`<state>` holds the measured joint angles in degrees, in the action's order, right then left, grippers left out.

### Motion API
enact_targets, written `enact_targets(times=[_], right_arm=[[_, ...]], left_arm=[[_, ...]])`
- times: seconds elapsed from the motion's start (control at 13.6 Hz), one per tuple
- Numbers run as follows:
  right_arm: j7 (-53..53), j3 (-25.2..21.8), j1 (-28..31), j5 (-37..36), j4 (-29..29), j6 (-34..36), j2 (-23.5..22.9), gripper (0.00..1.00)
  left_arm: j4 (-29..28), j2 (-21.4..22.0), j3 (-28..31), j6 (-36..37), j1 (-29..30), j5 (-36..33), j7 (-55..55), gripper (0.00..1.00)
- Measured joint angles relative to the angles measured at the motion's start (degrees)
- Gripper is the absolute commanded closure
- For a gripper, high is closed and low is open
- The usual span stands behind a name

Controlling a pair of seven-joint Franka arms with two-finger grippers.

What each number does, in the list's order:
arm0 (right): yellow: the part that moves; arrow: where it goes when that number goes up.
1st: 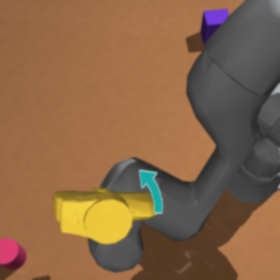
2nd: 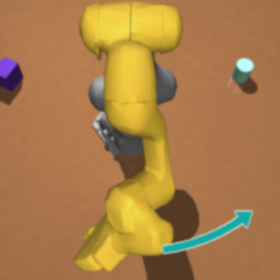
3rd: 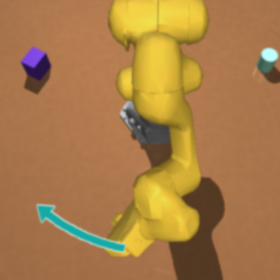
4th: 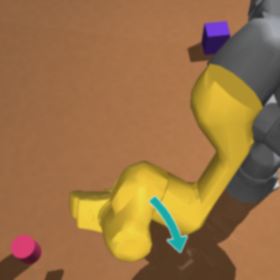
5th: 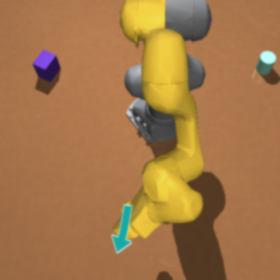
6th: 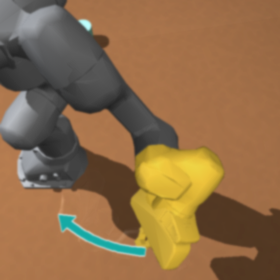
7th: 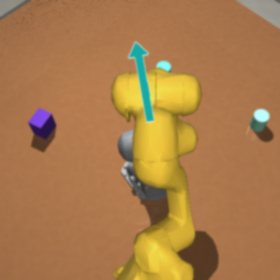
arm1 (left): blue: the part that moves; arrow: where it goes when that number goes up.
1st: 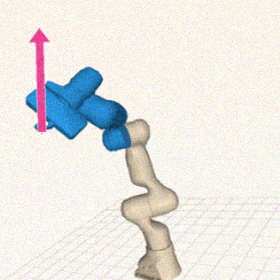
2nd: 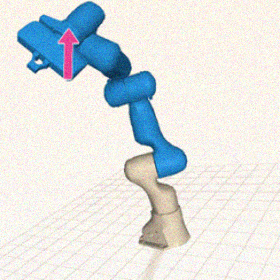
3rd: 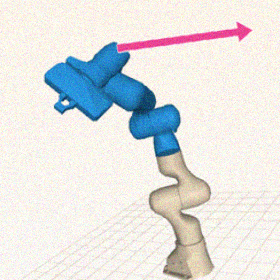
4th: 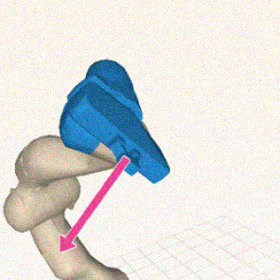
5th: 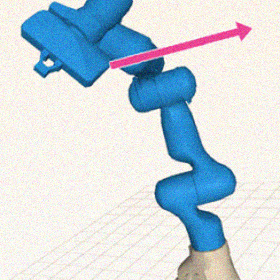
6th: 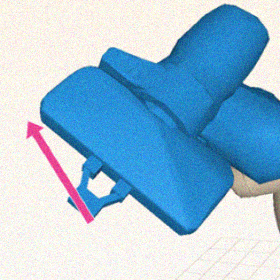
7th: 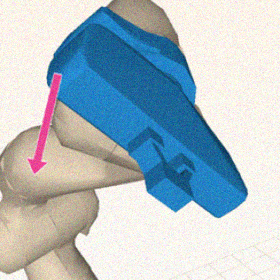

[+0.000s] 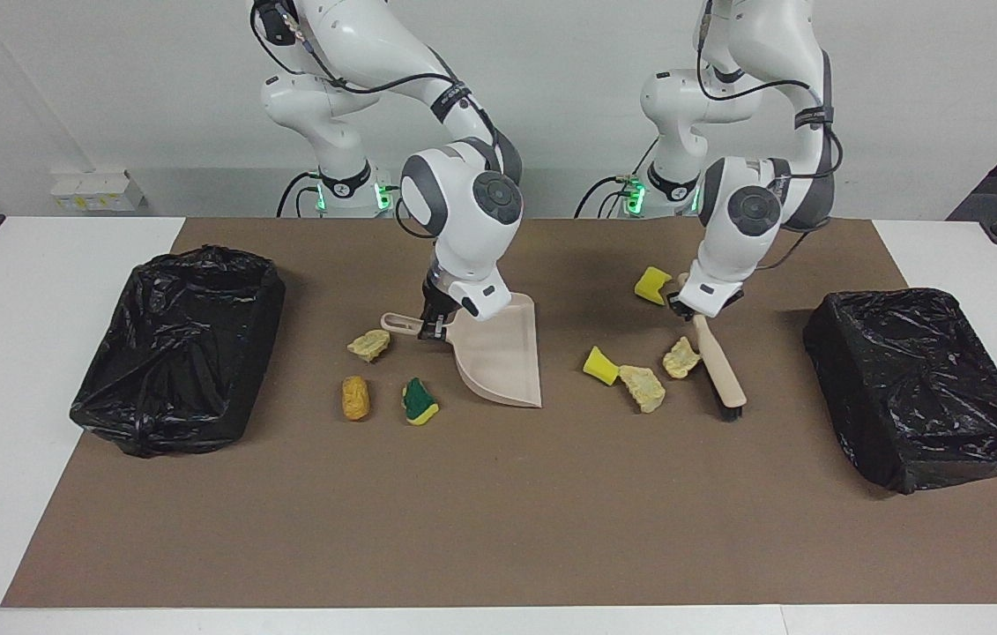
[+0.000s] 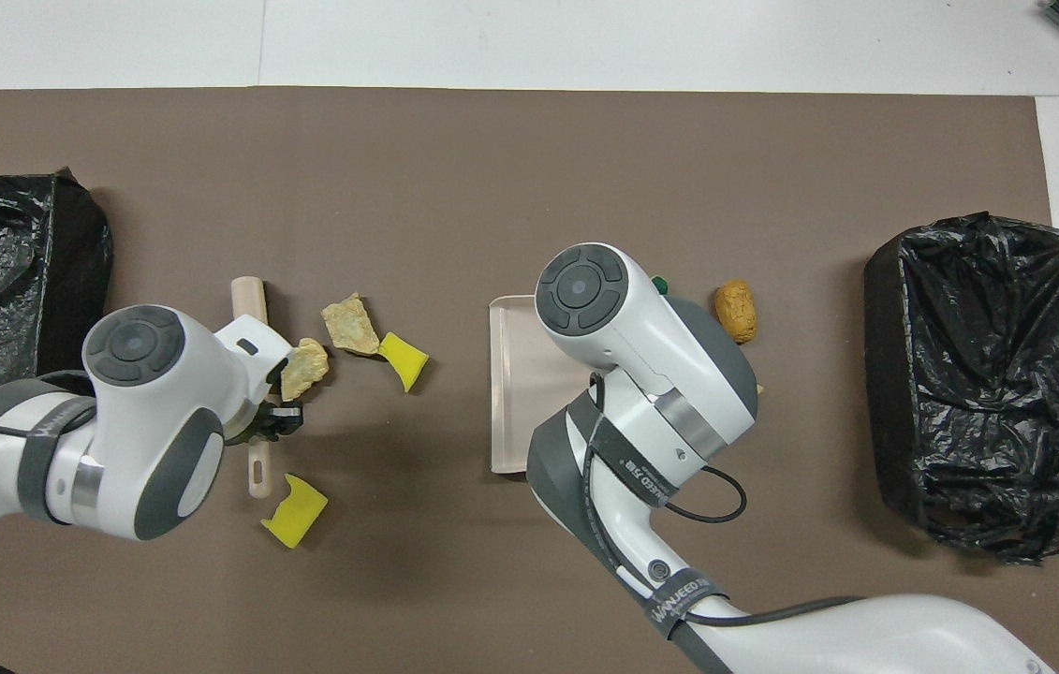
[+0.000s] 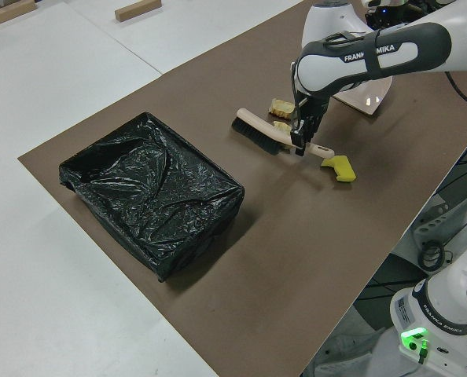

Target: Sweep and dump trash in bin

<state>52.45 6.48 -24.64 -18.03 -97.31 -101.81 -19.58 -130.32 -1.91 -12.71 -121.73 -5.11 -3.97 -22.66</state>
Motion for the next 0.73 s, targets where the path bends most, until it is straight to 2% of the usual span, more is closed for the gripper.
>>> enact_targets(times=[0.37, 0.73], right_arm=[[-0.26, 0.08, -0.08, 1.68, -0.36, -1.9, -0.01, 1.0], [-0.85, 0.08, -0.12, 2.34, -0.42, -1.92, -0.01, 1.0]], left_arm=[[0.06, -0.18, -10.41, -2.58, -0.62, 1.02, -5.2, 1.0], [0.03, -0.65, -19.56, -5.54, -0.66, 8.73, -7.7, 1.0]])
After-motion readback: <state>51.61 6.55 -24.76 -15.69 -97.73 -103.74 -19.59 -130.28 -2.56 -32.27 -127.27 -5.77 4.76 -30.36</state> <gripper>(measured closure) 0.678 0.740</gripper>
